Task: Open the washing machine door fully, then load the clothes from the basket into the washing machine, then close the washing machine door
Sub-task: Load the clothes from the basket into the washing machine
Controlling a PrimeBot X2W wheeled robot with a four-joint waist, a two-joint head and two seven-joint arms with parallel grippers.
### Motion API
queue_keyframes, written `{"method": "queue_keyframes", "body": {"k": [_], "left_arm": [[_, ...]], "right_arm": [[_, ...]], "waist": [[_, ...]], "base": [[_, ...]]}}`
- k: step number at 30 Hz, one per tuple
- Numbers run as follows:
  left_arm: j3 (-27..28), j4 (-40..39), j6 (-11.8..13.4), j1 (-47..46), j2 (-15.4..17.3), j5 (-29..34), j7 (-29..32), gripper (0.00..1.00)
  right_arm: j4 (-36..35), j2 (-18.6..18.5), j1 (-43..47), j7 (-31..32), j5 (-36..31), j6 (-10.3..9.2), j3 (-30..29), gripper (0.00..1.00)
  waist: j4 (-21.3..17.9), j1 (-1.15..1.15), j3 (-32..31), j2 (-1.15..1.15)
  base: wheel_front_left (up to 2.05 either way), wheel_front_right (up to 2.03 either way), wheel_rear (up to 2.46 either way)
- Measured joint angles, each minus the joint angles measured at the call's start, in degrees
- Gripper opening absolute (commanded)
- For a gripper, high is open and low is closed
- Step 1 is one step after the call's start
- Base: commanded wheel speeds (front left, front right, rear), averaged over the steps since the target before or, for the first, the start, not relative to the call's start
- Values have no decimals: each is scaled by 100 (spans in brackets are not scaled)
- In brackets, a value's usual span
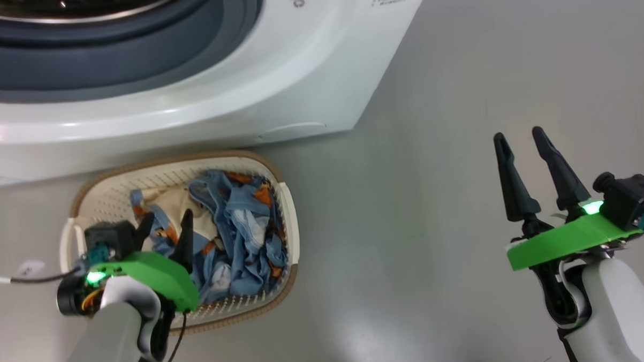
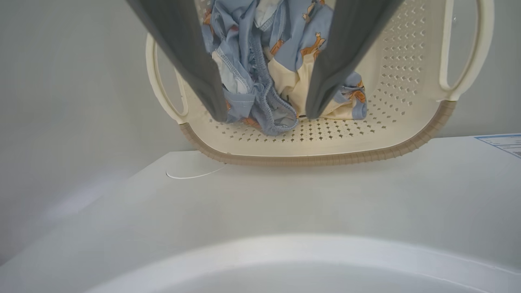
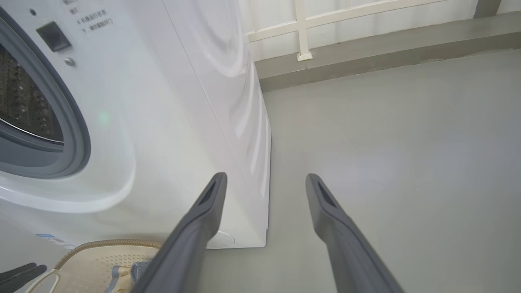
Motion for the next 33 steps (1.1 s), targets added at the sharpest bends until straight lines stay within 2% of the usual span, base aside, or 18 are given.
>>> {"method": "queue_keyframes", "body": {"k": [6,19,33], "left_arm": [[-478,448,0,-592,14,-226,104,100],[-1428,1270,-5,-1467,260,-931,617,100],[-2125,1926,-5,-2291,477,-1622,1117,100]], "right_arm": [[59,121,-284,-1,77,0,80,100],[99,326,-731,-1,199,0,261,100],[7,509,-970,-8,242,0,432,100]], "waist": [[-89,0,527,0],[-377,0,1610,0],[-969,0,2203,0]], "base": [[0,0,0],[0,0,0],[0,0,0]]}}
